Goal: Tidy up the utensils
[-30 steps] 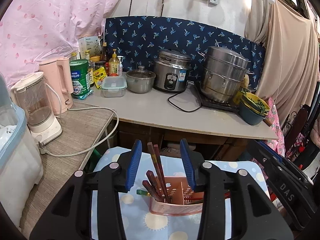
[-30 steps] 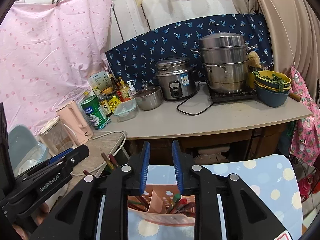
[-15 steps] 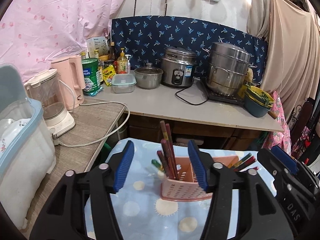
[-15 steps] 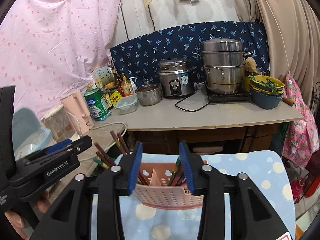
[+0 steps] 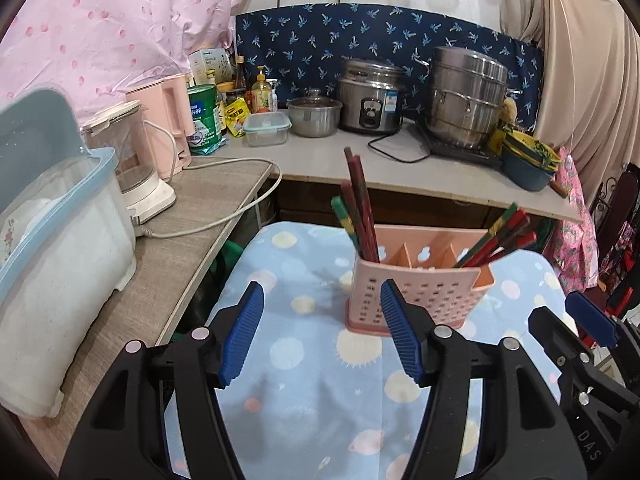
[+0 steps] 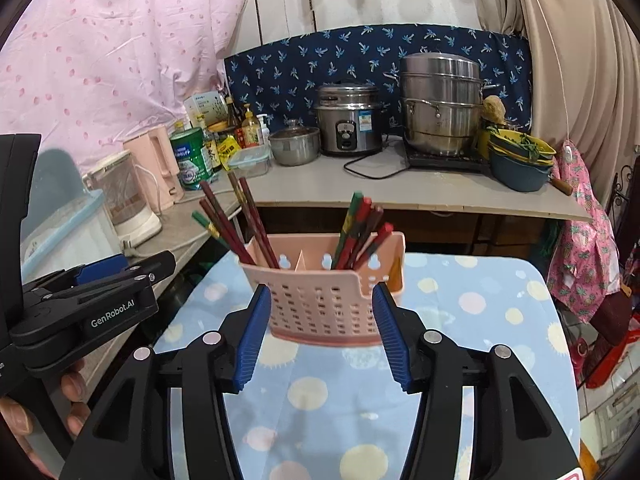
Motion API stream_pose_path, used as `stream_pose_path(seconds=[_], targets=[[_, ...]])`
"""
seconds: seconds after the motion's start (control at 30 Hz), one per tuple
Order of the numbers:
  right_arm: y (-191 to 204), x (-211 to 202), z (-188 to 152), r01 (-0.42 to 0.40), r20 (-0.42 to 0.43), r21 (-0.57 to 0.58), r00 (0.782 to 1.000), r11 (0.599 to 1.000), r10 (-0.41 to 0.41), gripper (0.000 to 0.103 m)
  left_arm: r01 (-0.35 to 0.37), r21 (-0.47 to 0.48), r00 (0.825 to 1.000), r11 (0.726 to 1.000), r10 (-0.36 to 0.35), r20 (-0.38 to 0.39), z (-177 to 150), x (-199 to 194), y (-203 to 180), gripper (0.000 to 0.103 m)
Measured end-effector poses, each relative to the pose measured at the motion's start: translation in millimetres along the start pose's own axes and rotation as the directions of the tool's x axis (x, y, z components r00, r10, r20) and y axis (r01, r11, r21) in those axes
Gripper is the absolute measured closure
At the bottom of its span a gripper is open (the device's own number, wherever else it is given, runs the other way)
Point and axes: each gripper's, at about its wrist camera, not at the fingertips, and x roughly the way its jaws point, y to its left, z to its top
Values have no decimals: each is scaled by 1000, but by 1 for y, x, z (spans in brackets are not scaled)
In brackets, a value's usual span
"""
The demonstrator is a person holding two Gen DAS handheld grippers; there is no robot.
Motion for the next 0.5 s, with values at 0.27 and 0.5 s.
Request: stream_pose_path(seconds=[0.27,0.5], targets=[[1,-14,-27,7,-30,0,1000,1000,-7,42,-38,5,999,999,38,-21,-28,-12,2,30],[7,-27,-46,30,-27,-33,999,999,-31,26,-52,15,998,999,52,-40,-49,-21,3,18]])
